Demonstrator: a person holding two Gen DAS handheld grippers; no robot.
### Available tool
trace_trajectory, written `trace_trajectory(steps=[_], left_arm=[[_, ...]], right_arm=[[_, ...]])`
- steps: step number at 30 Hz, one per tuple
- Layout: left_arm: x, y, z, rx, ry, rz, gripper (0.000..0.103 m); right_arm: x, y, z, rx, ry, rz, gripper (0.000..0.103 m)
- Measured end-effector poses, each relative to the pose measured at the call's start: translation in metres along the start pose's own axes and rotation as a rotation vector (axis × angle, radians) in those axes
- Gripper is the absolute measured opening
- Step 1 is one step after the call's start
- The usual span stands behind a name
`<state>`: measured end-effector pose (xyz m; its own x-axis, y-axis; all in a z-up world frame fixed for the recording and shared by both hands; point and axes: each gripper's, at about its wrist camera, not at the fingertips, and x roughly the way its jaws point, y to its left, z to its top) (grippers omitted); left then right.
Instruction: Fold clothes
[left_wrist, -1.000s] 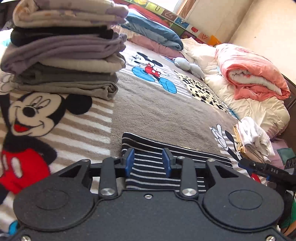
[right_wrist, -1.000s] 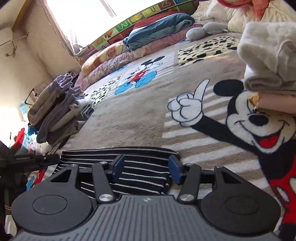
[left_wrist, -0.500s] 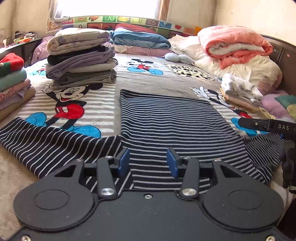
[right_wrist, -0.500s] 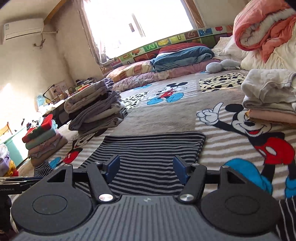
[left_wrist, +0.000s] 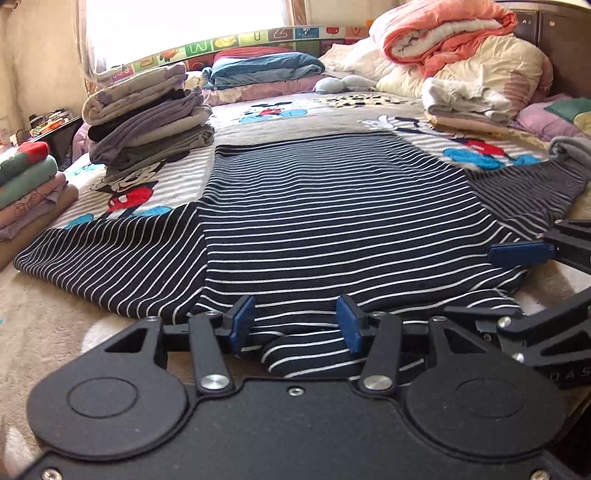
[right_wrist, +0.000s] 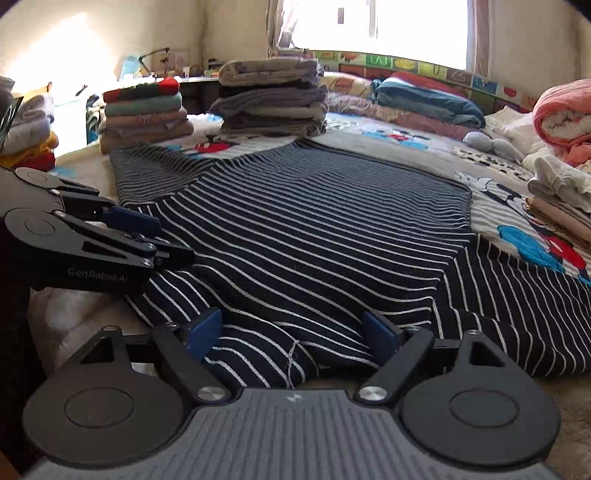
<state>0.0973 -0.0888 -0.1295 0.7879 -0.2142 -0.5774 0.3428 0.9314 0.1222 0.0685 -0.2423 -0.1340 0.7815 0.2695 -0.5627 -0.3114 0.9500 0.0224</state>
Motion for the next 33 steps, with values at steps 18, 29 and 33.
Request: trace_trajectory(steps=[18, 29, 33], left_arm=[[0.023, 0.176, 0.019, -0.844, -0.145, -0.265, 0.051], [0.025, 0.289, 0.049, -0.679, -0.153, 0.035, 0.054], [0.045, 0.323, 0.063, -0.38, -0.039, 0.102, 0.053]], right_arm=[[-0.022, 0.044, -0.015, -0.059, -0.084, 0.098, 0.079], [-0.023, 0.069, 0.017, -0.065, -0.132, 0.157, 0.069], [0.0, 0.098, 0.045, -0.134, -0.142, 0.223, 0.069]])
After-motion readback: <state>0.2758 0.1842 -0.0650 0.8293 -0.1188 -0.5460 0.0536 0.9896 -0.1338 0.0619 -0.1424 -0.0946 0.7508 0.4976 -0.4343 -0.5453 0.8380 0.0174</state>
